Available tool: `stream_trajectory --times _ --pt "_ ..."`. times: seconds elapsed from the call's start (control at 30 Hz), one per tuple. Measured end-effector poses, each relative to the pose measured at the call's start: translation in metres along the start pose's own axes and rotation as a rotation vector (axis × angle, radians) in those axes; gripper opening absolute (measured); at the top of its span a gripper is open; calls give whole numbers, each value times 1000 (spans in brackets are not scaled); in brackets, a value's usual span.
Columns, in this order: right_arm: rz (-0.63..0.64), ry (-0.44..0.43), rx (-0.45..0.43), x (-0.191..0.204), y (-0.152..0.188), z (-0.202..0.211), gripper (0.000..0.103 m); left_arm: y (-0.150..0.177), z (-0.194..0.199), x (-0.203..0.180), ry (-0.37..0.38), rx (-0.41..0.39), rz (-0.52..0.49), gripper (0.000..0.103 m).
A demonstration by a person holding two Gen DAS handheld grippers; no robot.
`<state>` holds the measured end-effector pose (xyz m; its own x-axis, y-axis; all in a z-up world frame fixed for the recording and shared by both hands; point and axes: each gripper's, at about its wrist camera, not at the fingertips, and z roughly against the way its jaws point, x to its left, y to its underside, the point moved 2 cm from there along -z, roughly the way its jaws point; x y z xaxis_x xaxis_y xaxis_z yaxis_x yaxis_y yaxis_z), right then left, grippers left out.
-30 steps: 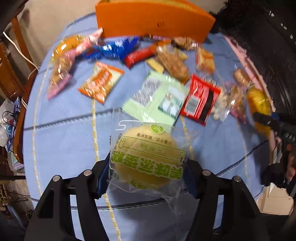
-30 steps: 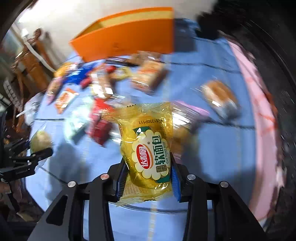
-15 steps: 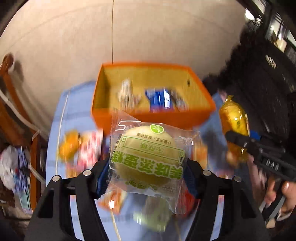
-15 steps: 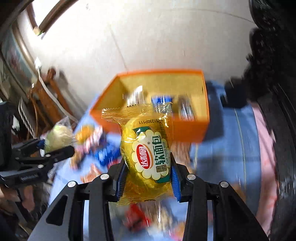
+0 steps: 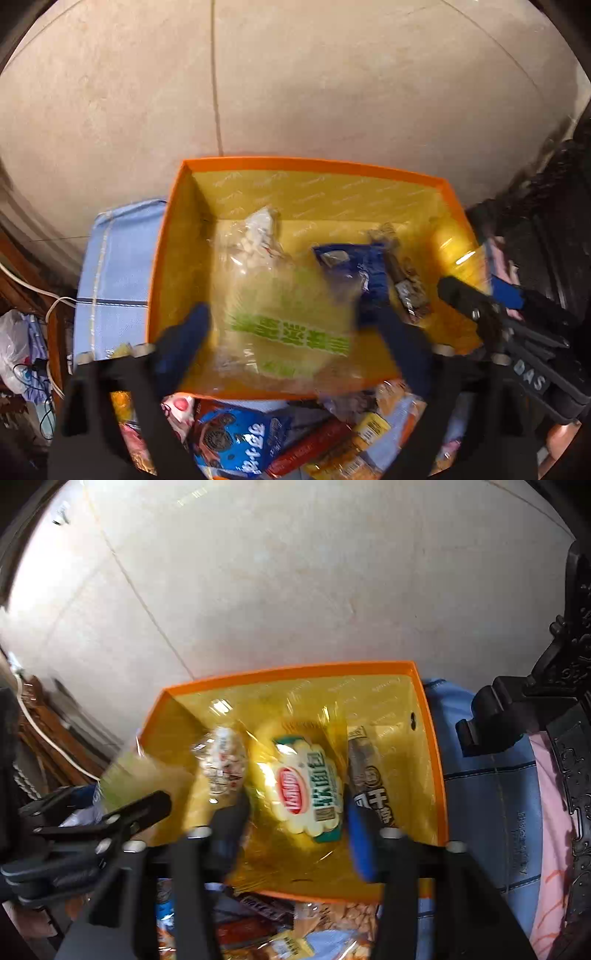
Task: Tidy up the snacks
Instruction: 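Carry both packages into the orange box and open both grippers, then withdraw both grippers from the box toward the remaining snacks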
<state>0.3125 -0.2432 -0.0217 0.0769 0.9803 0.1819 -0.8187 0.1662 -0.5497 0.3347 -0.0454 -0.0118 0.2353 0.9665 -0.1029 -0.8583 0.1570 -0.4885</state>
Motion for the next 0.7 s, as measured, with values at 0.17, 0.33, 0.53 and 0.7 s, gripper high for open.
stream_trajectory --times 0.17,0.33,0.53,0.7 --pt "40 17 -48 0 17 17 80 9 12 -7 -11 -46 -68 96" --pt "46 12 -61 -21 57 45 85 48 32 -11 -6 -23 -145 99" --pt "12 71 51 -62 150 67 86 137 42 0 -13 55 -172 99" --pt "-26 95 172 -80 221 74 86 220 25 29 -81 189 -132 99"
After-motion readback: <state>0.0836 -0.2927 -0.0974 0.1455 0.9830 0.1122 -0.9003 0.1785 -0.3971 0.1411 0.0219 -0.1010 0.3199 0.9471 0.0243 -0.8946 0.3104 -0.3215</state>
